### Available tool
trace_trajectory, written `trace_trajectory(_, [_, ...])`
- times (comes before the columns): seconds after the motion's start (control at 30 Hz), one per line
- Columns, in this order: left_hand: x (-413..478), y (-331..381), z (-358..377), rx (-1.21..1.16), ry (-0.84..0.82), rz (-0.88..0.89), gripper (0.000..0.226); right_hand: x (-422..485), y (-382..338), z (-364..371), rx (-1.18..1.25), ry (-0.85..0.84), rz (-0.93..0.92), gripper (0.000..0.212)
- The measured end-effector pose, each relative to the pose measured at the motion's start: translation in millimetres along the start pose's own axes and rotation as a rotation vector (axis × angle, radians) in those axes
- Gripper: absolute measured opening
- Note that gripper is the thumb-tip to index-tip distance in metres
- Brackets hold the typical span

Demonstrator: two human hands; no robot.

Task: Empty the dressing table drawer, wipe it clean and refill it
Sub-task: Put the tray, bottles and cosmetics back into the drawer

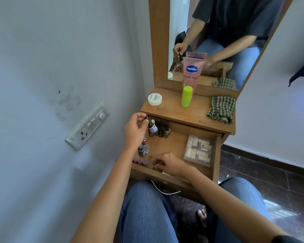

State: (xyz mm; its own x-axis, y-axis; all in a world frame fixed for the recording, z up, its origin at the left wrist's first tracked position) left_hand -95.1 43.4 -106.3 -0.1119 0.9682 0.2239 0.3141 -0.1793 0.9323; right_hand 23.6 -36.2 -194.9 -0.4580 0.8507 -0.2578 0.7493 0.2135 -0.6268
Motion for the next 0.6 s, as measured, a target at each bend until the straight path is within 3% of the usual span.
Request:
trace_trajectory(0.23, [-5, -5, -6, 0.072, 0.004, 0.022, 0.017, 8, 16, 10, 0.194, -0.022, 0.128, 0.02])
trace_trajectory(0.6, [-3, -8, -1, 0.063, -0.009, 0.01, 0.019, 16, 19, 23, 0.221, -0.114, 0.182, 0.022])
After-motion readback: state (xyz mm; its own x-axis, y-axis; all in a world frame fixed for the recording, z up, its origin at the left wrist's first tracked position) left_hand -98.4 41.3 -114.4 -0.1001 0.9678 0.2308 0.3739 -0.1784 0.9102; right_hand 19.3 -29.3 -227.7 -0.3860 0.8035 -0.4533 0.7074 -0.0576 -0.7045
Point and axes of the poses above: each hand's wrist, its own x-axis towards the middle knuckle, its own z-axis out of the palm, y = z × x, the point moved 9 cm from there along x, towards the middle knuckle, and after that the axes turned 4 degrees about z, right-handed, at the moved point
